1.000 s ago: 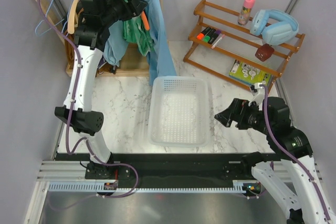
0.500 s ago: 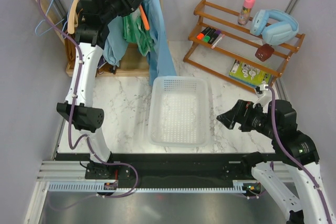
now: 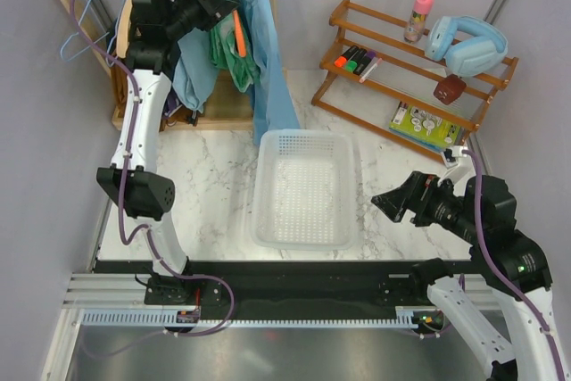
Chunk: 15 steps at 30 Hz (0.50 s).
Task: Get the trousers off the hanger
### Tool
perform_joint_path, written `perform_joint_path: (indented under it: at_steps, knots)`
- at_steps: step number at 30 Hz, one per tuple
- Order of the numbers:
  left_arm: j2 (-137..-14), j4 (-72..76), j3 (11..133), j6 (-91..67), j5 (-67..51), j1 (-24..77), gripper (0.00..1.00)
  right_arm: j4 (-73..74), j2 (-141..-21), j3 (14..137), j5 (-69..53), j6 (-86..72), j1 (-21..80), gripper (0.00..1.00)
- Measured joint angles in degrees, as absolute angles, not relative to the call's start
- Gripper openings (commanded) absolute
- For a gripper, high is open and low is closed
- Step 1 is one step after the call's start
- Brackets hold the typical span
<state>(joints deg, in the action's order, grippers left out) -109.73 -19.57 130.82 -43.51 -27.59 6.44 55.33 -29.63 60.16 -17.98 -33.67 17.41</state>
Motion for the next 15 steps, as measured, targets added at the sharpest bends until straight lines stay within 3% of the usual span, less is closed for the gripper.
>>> perform_joint_path:
  at_steps: [15]
  knots:
    - [-108.49, -19.53, 129.99, -45.17, -32.73, 4.93, 0.02, 55.33, -29.56, 60.14, -17.98, -33.91, 17.41, 0.98]
